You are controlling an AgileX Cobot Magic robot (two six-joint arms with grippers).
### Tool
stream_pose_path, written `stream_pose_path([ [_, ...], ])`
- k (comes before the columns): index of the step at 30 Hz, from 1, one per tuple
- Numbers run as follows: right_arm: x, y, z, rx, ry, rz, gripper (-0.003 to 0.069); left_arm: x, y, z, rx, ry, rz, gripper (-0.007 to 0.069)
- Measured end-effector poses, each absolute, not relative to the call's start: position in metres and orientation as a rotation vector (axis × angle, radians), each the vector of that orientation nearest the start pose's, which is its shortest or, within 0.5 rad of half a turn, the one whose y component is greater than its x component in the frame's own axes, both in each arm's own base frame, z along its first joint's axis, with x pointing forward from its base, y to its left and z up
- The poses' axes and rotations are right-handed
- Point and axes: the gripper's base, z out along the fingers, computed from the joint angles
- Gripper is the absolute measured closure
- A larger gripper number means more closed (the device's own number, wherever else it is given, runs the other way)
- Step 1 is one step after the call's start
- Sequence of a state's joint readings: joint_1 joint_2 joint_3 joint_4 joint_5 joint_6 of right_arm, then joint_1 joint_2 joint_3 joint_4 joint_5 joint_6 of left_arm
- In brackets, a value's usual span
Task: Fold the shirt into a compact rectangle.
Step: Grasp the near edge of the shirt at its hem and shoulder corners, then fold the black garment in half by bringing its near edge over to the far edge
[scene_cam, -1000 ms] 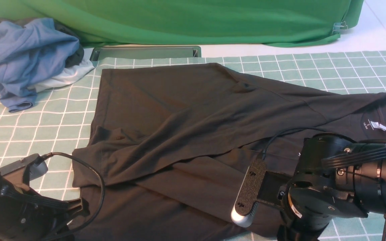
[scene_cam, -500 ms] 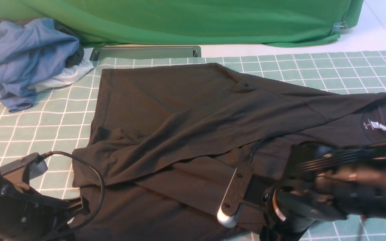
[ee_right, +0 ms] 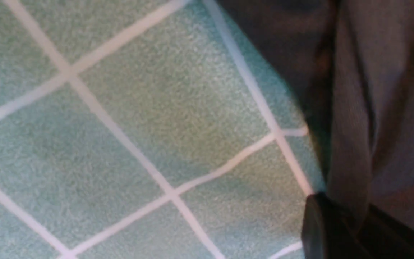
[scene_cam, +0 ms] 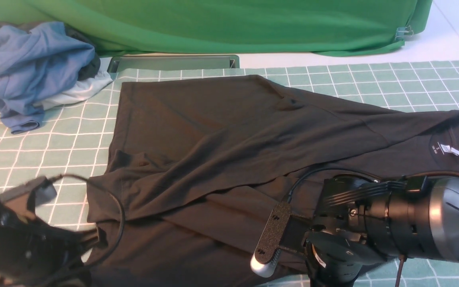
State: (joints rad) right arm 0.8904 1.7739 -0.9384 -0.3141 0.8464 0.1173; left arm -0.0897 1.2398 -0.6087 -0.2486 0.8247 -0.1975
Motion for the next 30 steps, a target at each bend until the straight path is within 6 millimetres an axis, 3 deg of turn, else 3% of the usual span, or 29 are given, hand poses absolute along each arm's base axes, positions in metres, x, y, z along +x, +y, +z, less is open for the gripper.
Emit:
stream_pose_path([
  [6, 0.199, 0.209, 0.165, -1.358, 2.668, -0.317, 0.0608, 0.2, -0.034, 0.23, -0.333, 2.903, -0.333, 0.0606],
  [12, 0.19, 0.204, 0.187, -1.288, 2.704, -0.224, 0.0608, 0.2, -0.032, 0.232, -0.3, 2.923, -0.284, 0.0606],
  [21, 0.183, 0.202, 0.187, -1.278, 2.785, -0.217, 0.0608, 0.19, -0.031, 0.23, -0.284, 3.03, -0.255, 0.0606],
  [30, 0.131, 0.208, 0.186, -1.33, 2.785, -0.212, 0.0608, 0.167, -0.03, 0.236, -0.279, 3.058, -0.27, 0.0606],
])
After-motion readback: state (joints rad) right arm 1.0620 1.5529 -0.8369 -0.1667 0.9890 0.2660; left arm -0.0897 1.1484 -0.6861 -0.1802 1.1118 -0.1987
